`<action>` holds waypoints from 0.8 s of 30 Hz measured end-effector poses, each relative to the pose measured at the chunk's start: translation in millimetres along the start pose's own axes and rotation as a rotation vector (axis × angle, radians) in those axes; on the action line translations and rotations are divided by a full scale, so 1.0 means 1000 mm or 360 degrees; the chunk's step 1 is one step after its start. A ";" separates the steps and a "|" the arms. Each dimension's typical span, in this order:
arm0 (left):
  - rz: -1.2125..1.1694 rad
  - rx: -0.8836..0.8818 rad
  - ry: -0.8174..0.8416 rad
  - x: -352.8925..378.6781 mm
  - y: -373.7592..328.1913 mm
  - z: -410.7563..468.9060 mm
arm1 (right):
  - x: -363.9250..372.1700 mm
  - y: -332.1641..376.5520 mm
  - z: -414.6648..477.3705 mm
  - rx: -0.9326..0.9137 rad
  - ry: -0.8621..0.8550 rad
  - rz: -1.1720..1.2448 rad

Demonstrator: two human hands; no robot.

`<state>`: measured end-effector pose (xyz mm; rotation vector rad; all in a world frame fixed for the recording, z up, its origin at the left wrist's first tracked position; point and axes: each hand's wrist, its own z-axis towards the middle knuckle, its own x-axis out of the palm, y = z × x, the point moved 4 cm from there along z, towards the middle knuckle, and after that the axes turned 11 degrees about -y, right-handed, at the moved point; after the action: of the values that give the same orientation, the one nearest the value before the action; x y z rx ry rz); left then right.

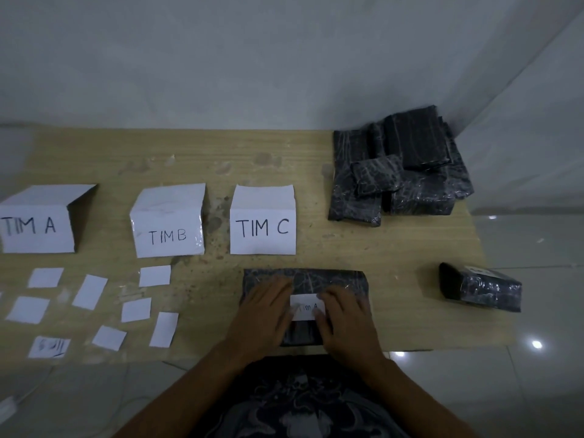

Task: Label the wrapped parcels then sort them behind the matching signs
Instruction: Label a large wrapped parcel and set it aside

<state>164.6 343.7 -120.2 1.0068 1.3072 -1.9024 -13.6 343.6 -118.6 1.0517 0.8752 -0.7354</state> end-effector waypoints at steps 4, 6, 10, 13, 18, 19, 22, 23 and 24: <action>-0.0040 0.0119 0.0407 0.021 0.000 -0.021 | 0.018 0.010 -0.021 -0.0338 0.0307 0.0074; 0.0062 0.0150 0.0502 0.025 0.007 -0.031 | 0.024 0.007 -0.029 -0.0393 0.0430 -0.0062; 0.0280 0.0261 0.0531 0.024 0.015 -0.036 | 0.024 0.000 -0.030 -0.0331 0.0572 -0.0245; 0.0333 0.0279 0.0513 0.019 0.018 -0.035 | 0.018 -0.011 -0.030 -0.0233 0.0647 -0.0360; 0.0432 0.0273 0.0557 0.010 0.034 -0.042 | 0.002 -0.033 -0.032 -0.0090 0.0659 -0.0511; 0.0434 0.0283 0.0547 0.009 0.036 -0.044 | -0.001 -0.036 -0.033 -0.0082 0.0653 -0.0533; 0.0414 0.0266 0.0479 0.001 0.034 -0.043 | -0.006 -0.035 -0.033 -0.0018 0.0615 -0.0584; 0.0396 0.0235 0.0453 -0.001 0.030 -0.040 | -0.006 -0.033 -0.032 0.0023 0.0594 -0.0586; 0.0377 0.0206 0.0433 -0.003 0.025 -0.037 | -0.006 -0.029 -0.031 0.0051 0.0569 -0.0564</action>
<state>195.6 370.9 -137.9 1.4607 1.1589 -1.7303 -48.6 363.3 -133.0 1.0869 1.3850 -0.8708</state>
